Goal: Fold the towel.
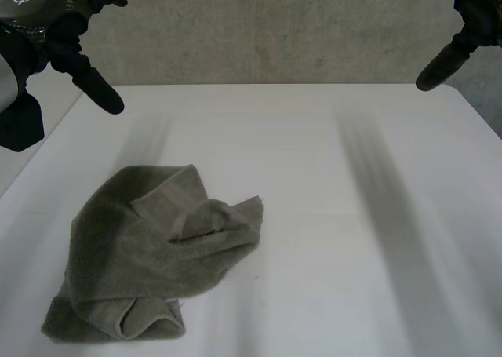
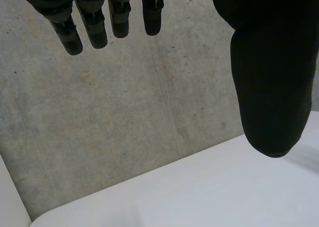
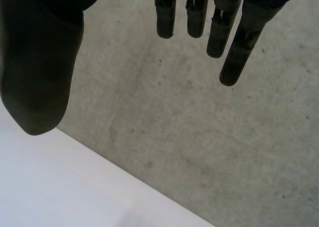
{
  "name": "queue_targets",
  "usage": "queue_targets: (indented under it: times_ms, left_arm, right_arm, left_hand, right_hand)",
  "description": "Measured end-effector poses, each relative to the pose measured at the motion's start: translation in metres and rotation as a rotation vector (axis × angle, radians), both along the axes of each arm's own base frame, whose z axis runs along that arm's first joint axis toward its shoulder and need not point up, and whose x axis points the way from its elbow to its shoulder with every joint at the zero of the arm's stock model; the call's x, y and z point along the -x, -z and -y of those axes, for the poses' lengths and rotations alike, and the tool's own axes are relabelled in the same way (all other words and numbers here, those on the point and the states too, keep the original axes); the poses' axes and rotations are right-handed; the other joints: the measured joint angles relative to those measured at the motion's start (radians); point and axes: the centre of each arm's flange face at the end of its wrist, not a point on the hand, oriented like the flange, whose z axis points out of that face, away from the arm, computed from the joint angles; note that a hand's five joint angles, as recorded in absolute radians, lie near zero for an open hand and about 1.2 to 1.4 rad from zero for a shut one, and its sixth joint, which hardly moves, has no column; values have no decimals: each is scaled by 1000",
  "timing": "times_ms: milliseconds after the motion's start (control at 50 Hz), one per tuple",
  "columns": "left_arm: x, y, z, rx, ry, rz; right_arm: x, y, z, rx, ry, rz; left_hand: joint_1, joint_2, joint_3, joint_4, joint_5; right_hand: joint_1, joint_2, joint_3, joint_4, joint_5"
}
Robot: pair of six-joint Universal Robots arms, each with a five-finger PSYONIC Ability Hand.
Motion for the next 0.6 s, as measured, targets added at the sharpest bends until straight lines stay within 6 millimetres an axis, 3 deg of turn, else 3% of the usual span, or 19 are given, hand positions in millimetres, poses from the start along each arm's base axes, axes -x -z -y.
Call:
queue_targets:
  times_ms: [420,540,600]
  left_arm:
    - [1,7,0,-18,1,7]
    - [1,6,-1,-15,1,8]
    - [1,4,-1,-6,4,4]
  right_arm:
    - [-2,21,9,-79,19,-34]
    - [-12,39,5,-115,-70,-106]
    - [-28,55,-1,-135,-174,-174]
  left_hand:
    - [0,0,0,0,0]
    - [0,0,0,0,0]
    - [0,0,0,0,0]
  right_hand:
    - [0,0,0,0,0]
    - [0,0,0,0,0]
    - [0,0,0,0,0]
